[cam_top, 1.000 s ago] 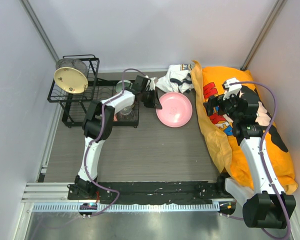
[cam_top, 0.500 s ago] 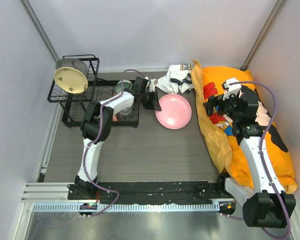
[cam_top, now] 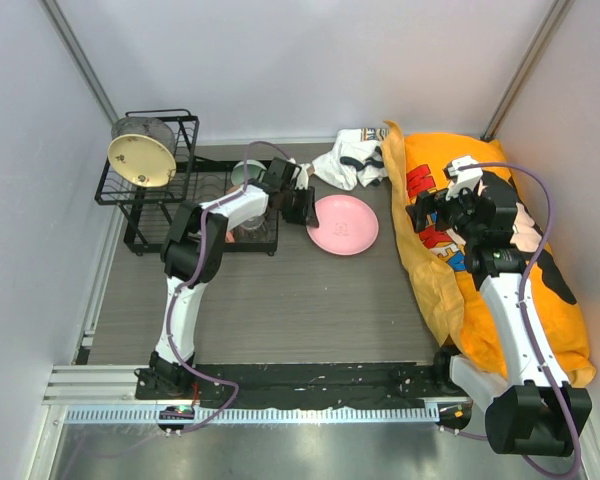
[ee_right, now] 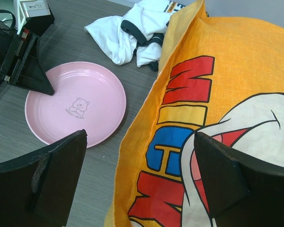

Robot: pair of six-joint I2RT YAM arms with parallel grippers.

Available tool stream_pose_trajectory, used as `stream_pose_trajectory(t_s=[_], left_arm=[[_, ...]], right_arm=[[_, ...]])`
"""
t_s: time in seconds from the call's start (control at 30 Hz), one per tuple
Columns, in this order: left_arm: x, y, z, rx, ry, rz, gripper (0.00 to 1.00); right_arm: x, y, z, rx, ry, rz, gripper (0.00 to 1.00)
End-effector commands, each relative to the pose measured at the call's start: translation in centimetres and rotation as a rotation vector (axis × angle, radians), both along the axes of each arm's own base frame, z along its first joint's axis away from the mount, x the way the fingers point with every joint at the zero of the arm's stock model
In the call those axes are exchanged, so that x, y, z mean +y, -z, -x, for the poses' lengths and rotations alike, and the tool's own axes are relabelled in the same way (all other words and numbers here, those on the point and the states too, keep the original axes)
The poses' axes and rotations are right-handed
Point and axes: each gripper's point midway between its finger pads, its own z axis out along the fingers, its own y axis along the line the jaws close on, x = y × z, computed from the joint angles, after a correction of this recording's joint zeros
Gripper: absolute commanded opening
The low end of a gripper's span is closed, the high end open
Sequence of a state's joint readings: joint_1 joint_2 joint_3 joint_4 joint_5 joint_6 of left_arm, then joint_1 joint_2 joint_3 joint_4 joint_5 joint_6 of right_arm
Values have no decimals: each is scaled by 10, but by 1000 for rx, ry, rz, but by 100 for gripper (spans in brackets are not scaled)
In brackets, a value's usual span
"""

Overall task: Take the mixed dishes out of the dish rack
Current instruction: Place the plate at the center of the board.

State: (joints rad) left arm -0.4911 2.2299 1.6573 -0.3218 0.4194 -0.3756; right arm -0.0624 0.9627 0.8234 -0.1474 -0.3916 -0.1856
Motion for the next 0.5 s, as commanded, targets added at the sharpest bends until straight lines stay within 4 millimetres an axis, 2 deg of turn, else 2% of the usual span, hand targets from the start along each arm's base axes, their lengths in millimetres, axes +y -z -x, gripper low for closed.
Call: stream_pose_trajectory(t_s=[0.0, 0.17, 0.37, 0.4, 0.47], left_arm=[[3, -28, -2, -80, 17, -9, 39], [4, -38, -5, -109, 25, -10, 49], [6, -72, -7, -186, 35, 2, 68], [6, -85, -7, -213, 38, 8, 71], [9, -96, -7, -242, 35, 4, 80]], right_arm=[[0, -15, -1, -55, -11, 8, 100], [0, -14, -1, -54, -11, 7, 100], [-1, -14, -2, -52, -11, 7, 100], [-1, -13, -2, -51, -11, 7, 100], [-1, -13, -2, -49, -11, 6, 100]])
